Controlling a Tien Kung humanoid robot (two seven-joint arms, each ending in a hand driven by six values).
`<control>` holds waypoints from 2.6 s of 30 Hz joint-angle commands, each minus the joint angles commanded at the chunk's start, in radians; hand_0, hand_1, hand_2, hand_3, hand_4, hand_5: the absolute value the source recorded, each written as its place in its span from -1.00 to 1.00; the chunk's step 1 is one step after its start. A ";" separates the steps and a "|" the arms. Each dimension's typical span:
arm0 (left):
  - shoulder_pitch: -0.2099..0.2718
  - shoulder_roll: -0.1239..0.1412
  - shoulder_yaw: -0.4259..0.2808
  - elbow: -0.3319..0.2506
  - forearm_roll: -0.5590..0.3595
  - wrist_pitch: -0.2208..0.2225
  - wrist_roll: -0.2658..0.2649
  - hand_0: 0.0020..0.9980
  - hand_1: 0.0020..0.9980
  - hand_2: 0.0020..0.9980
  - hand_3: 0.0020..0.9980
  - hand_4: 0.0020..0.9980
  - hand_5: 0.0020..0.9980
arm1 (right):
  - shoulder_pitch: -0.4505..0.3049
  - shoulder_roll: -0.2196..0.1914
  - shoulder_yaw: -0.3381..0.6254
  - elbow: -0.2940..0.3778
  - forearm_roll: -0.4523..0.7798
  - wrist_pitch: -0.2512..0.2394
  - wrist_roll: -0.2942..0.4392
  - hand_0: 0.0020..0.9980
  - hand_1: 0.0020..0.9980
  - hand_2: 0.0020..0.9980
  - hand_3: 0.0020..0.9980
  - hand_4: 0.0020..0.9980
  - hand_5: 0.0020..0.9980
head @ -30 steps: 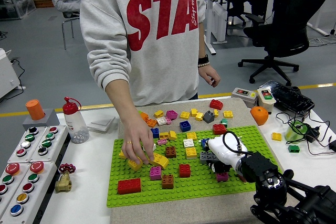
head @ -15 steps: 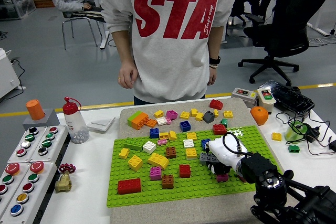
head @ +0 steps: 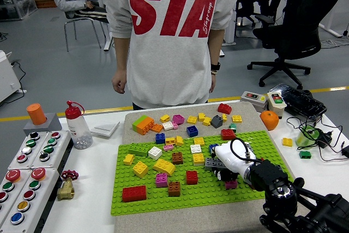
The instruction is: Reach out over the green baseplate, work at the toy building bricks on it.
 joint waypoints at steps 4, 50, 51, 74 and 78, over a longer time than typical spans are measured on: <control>0.000 0.000 0.000 0.000 0.000 0.000 0.000 0.33 0.24 0.22 -0.04 -0.25 1.00 | -0.003 -0.001 -0.004 0.000 0.008 -0.028 0.010 -0.09 -0.01 0.03 0.10 -0.07 -0.31; 0.006 0.003 -0.001 0.002 0.003 -0.001 0.006 0.33 0.23 0.22 -0.05 -0.25 1.00 | -0.080 -0.199 -0.177 0.326 0.055 -0.132 0.205 -0.01 -0.01 0.03 0.09 -0.22 -0.43; 0.005 0.003 -0.002 0.001 0.003 -0.002 0.006 0.33 0.23 0.22 -0.05 -0.25 1.00 | -0.078 -0.197 -0.179 0.317 0.052 -0.135 0.209 -0.01 -0.01 0.03 0.09 -0.22 -0.43; 0.003 0.004 0.001 0.001 0.008 -0.007 0.017 0.33 0.23 0.22 -0.05 -0.25 1.00 | -0.088 -0.189 -0.170 0.283 0.025 -0.148 0.233 0.06 0.01 0.04 0.10 -0.16 -0.47; 0.003 0.004 0.001 0.001 0.007 -0.008 0.018 0.33 0.23 0.22 -0.05 -0.25 1.00 | -0.089 -0.186 -0.172 0.284 0.023 -0.148 0.231 0.06 0.02 0.04 0.11 -0.14 -0.48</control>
